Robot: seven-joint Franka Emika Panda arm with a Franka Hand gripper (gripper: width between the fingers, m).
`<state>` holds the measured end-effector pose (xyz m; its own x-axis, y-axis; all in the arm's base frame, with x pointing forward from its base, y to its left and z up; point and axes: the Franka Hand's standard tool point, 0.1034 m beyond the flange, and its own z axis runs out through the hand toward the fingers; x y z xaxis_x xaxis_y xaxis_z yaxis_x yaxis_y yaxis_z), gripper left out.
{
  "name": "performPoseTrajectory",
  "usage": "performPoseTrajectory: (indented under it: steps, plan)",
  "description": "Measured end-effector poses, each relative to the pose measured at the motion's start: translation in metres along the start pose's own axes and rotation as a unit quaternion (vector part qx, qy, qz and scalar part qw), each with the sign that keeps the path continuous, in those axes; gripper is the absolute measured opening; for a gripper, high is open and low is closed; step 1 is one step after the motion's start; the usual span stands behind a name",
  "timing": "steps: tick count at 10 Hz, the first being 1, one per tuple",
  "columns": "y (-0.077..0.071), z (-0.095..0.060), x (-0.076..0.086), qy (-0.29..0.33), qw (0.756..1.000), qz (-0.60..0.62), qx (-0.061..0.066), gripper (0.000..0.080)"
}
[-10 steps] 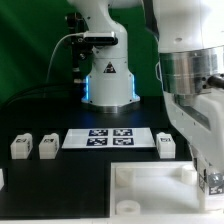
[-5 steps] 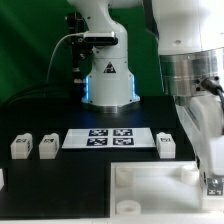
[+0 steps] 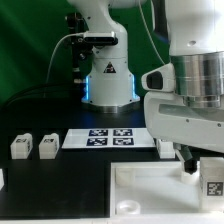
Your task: Assemble one leg
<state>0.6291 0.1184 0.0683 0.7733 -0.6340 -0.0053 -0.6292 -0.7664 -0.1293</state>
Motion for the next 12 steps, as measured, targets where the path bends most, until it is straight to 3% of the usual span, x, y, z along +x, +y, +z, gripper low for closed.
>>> performPoseTrajectory:
  steps: [2,3,4,6,8,11,12]
  plan:
    - [0.0023,-0.0001,0.0010,0.006,0.983,-0.185,-0.017,0.0649]
    - [-0.0037,-0.0052,-0.0013,-0.002,0.947,-0.319,-0.042,0.0649]
    - [-0.0061,-0.0073,-0.0020,-0.010,0.936,-0.349,-0.052,0.0649]
    - [-0.0046,-0.0062,-0.0009,-0.007,0.941,-0.334,-0.050,0.0636]
    - [-0.0050,-0.0061,-0.0014,-0.003,0.968,-0.246,-0.050,0.0288]
    - [-0.0054,-0.0058,-0.0016,0.005,0.995,-0.079,-0.052,0.0291]
    - [-0.0073,-0.0057,-0.0026,0.009,0.997,0.046,-0.063,0.0291]
